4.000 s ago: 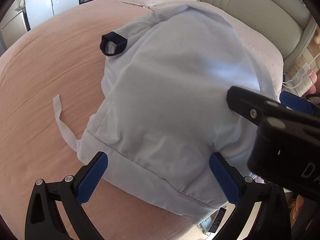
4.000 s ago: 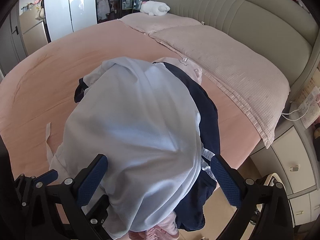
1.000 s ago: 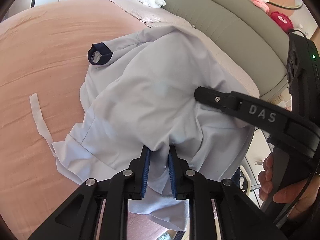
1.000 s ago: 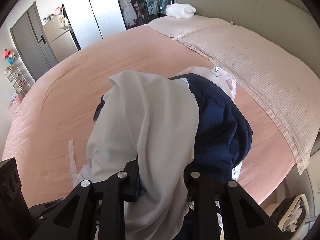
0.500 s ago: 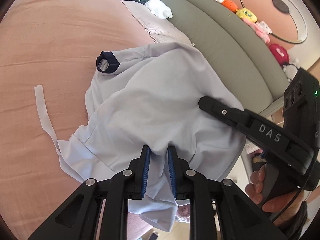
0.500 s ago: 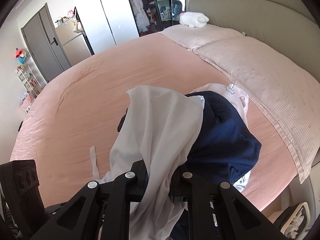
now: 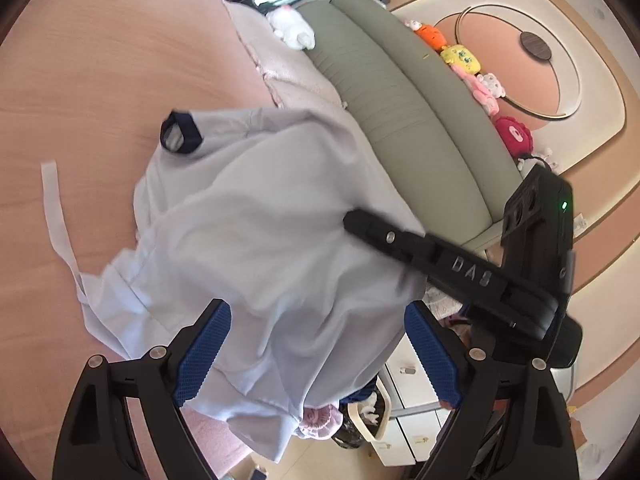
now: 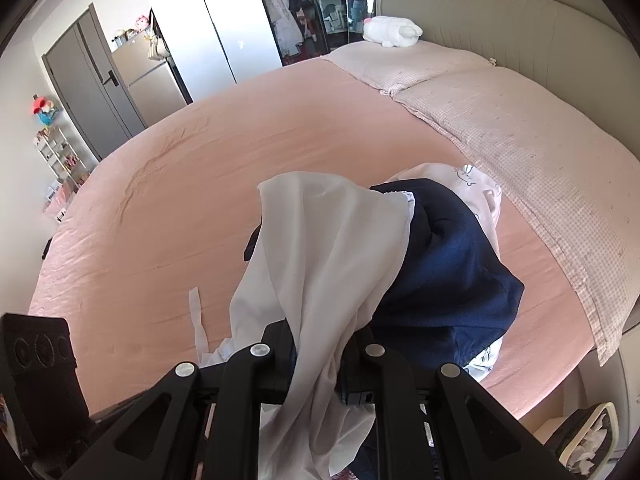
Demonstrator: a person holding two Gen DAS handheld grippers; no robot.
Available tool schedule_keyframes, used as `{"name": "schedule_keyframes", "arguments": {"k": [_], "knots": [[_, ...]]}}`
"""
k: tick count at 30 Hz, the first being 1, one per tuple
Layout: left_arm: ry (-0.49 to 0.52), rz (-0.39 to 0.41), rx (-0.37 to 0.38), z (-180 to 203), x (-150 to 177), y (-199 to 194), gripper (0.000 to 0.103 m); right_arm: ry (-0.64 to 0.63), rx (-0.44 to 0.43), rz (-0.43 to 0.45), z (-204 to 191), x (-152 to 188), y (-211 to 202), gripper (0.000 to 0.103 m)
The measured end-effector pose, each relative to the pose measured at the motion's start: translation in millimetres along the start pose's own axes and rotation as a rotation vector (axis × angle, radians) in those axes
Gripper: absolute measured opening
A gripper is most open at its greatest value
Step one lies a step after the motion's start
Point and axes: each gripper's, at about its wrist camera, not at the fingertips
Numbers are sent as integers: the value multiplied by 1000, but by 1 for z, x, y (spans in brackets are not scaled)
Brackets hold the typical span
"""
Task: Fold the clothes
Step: 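Lift the light blue shirt off the navy tracksuit with both grippers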
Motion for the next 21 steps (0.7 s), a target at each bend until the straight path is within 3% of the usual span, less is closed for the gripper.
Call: {"name": "schedule_keyframes", "arguments": {"k": [3, 6, 9, 13, 17, 21], "knots": [[33, -32, 18, -9, 7, 4, 89, 4, 1, -12, 0, -3, 1, 12], [137, -48, -28, 0, -17, 48, 89, 12, -8, -21, 2, -5, 2, 12], [258, -64, -134, 15, -13, 65, 89, 37, -24, -32, 6, -8, 2, 12], [392, -64, -335, 23, -5, 82, 89, 55, -38, -50, 10, -10, 4, 12], [434, -93, -349, 20, 30, 97, 89, 30, -33, -61, 8, -10, 4, 12], [493, -109, -363, 28, 40, 102, 89, 33, -39, -65, 10, -12, 5, 12]]}}
Point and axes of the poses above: each gripper's, at about its wrist camera, not at the fingertips, and y roughly the way its jaws point, z to its right, x to its underside, and after that the axes turned 3 degrees about z, right-handed
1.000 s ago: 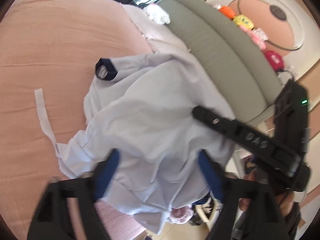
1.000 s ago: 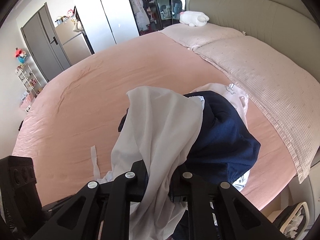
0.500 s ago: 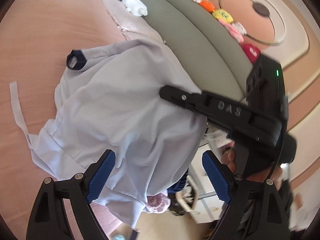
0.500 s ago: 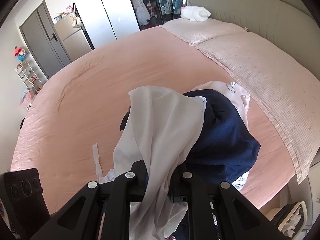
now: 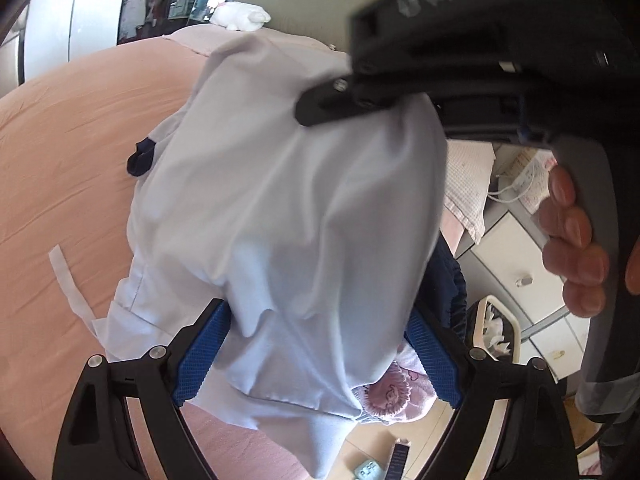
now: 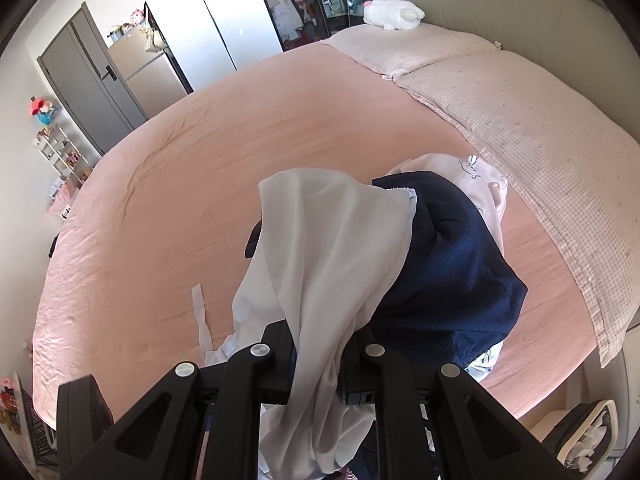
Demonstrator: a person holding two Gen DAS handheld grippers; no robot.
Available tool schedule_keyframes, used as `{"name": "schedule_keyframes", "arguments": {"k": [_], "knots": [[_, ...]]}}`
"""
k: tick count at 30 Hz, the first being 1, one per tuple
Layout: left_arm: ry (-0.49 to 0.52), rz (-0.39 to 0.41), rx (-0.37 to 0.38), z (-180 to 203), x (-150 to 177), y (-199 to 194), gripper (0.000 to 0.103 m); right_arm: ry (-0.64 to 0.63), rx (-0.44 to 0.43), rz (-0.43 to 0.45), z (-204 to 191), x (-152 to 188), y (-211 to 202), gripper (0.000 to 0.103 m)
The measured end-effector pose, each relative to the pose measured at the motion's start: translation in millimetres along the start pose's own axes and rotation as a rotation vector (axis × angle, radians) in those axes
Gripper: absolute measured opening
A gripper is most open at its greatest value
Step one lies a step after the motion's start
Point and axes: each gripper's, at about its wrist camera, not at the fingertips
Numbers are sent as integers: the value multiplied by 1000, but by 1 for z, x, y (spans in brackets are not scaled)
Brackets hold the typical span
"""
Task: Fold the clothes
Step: 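Lift the light blue shirt off the navy tracksuit with both grippers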
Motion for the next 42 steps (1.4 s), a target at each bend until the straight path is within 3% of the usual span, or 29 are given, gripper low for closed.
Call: {"name": "schedule_keyframes", "arguments": {"k": [6, 16, 19, 21, 25, 28, 30, 31, 38, 42], "knots": [[46, -7, -78, 6, 6, 5, 89, 3, -11, -9, 1, -1, 0, 12], [-60, 43, -108, -28, 12, -14, 87, 15, -15, -19, 4, 1, 1, 13], [-57, 63, -97, -32, 13, -24, 68, 20, -11, -20, 6, 2, 1, 15], [-48, 69, -89, -32, 15, -28, 50, 23, -10, -24, 7, 3, 1, 15], [-72, 66, -71, -40, 21, -34, 48, 23, 3, -35, 8, 6, 1, 15], [-116, 68, -39, -50, 25, -41, 40, 29, 12, -46, 10, 7, 2, 27], [-150, 71, -14, -58, 27, -46, 31, 37, 21, -54, 13, 9, 2, 56], [-165, 73, -7, -61, 28, -48, 30, 42, 22, -52, 14, 9, 0, 61], [-191, 81, -2, -64, 36, -61, 26, 98, 29, -17, 24, 9, -19, 65], [-202, 84, 2, -63, 34, -63, 25, 153, -34, -7, 30, 9, -28, 65]]}}
Point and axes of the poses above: each gripper's, at about its wrist camera, not at the fingertips, and y roughly the way its jaws point, z to its right, x to its underside, and after that the axes turned 3 degrees about z, right-handed
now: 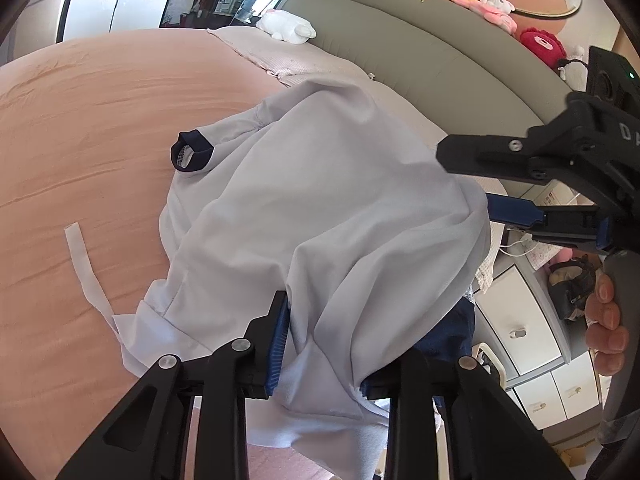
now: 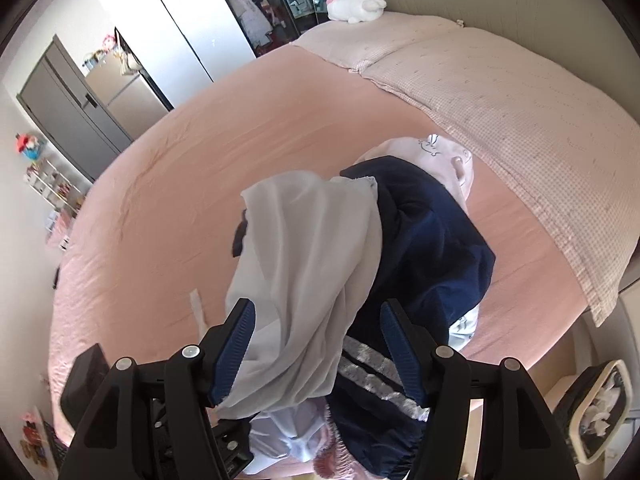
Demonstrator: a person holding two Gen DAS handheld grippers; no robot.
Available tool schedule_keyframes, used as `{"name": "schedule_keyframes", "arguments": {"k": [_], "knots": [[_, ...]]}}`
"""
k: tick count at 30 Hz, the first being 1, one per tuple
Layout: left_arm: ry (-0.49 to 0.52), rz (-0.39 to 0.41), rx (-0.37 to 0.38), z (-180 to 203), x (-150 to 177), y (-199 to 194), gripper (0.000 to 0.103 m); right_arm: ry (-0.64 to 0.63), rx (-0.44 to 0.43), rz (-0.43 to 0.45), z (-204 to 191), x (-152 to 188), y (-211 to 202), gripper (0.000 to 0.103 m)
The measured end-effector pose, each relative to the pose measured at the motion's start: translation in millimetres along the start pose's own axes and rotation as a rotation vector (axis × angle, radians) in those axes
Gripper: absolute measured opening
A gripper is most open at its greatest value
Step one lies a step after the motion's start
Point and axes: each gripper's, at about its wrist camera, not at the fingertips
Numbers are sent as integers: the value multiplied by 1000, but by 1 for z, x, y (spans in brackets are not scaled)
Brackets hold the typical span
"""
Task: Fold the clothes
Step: 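Lift the light blue shirt off the navy tracksuit with both grippers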
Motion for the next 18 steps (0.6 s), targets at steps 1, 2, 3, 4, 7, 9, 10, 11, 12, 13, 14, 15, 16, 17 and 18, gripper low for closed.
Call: {"name": "schedule_keyframes", "arguments": {"k": [1, 2, 3, 4, 7, 9, 10, 11, 12, 13, 14, 15, 16, 17, 18], "knots": [[-3, 1, 1, -2, -2, -1, 25, 11, -11, -5, 1, -1, 1, 65], [-4, 1, 0, -5, -4, -1, 25, 21, -21, -10, 2, -2, 2, 65], [-4, 2, 0, -7, -6, -2, 25, 28, -20, -14, 3, -4, 5, 65], [-5, 4, 0, -8, -7, -3, 25, 35, -11, -15, 4, -6, 7, 65], [-19, 13, 5, -12, -10, -6, 25, 48, -4, -17, 6, -16, 17, 65], [-38, 18, 11, -15, -12, -6, 25, 71, -6, -20, 10, -23, 26, 65], [-48, 20, 14, -16, -12, -7, 25, 90, -7, -24, 12, -26, 31, 64], [-56, 22, 18, -16, -9, -8, 25, 109, -8, -28, 15, -29, 35, 64], [-63, 23, 18, -17, -10, -8, 25, 116, -13, -36, 15, -31, 40, 64], [-66, 24, 18, -19, -10, -9, 25, 121, -18, -45, 16, -33, 44, 64], [-68, 25, 17, -20, -11, -9, 25, 122, -16, -52, 15, -34, 48, 61], [-69, 26, 17, -20, -11, -10, 25, 124, -9, -62, 15, -34, 51, 54], [-70, 27, 16, -21, -11, -12, 25, 127, -1, -71, 14, -34, 55, 50], [-70, 28, 16, -21, -11, -12, 25, 130, 6, -81, 13, -34, 59, 45], [-71, 29, 16, -21, -12, -12, 25, 140, 10, -84, 14, -33, 61, 43]]}}
Point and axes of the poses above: each gripper's, at about its wrist camera, not at the fingertips, and y roughly the way its jaws point, z to its right, x to its underside, and after that the axes turned 3 degrees about z, right-handed
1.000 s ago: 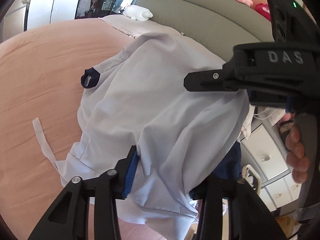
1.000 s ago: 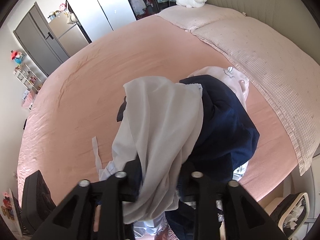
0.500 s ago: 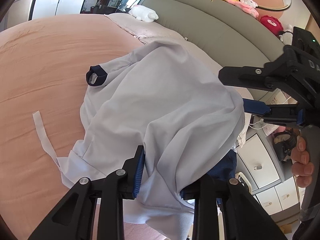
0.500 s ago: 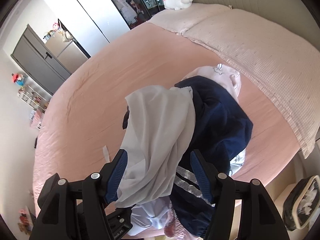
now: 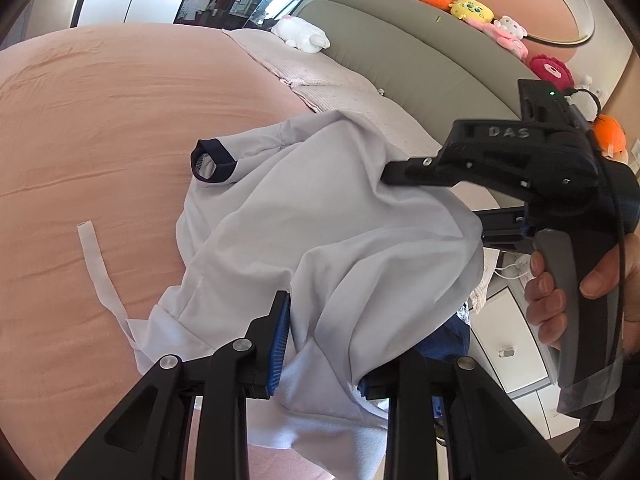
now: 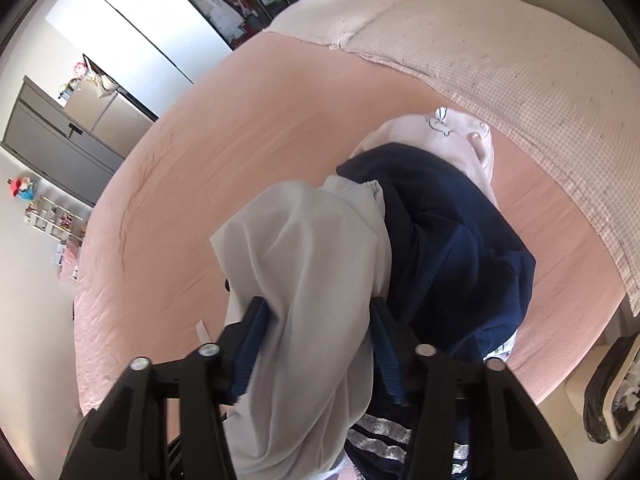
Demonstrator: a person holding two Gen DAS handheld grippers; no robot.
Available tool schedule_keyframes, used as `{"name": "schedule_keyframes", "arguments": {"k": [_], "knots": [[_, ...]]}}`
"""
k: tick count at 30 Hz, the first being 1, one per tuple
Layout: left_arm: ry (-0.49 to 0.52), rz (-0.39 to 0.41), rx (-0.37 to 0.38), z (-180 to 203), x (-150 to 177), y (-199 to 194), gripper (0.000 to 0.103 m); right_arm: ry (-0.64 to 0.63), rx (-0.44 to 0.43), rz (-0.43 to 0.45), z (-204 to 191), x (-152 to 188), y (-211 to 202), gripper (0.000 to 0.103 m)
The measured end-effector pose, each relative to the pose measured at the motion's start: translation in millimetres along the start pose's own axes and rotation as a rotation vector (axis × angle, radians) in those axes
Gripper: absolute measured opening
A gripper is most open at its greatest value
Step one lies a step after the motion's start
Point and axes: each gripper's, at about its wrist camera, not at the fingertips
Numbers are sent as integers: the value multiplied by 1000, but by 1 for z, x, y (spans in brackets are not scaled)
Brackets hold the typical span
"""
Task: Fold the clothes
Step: 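Lift the light blue shirt off the navy tracksuit with both grippers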
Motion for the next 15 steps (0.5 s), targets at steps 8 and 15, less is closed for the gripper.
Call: {"name": "schedule_keyframes", "arguments": {"k": [8, 15], "knots": [[-13, 4, 3, 2, -12, 6, 25, 40, -9, 18, 4, 4, -1, 13], [-29, 23, 13, 0, -13, -1, 24, 11, -26, 36, -7, 5, -7, 11]]}}
Point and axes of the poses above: each gripper's, at about its wrist camera, not at the fingertips, and y roughly the way its jaws point, z to its right, x to its underside, and after that the axes turned 3 degrees about z, right-handed
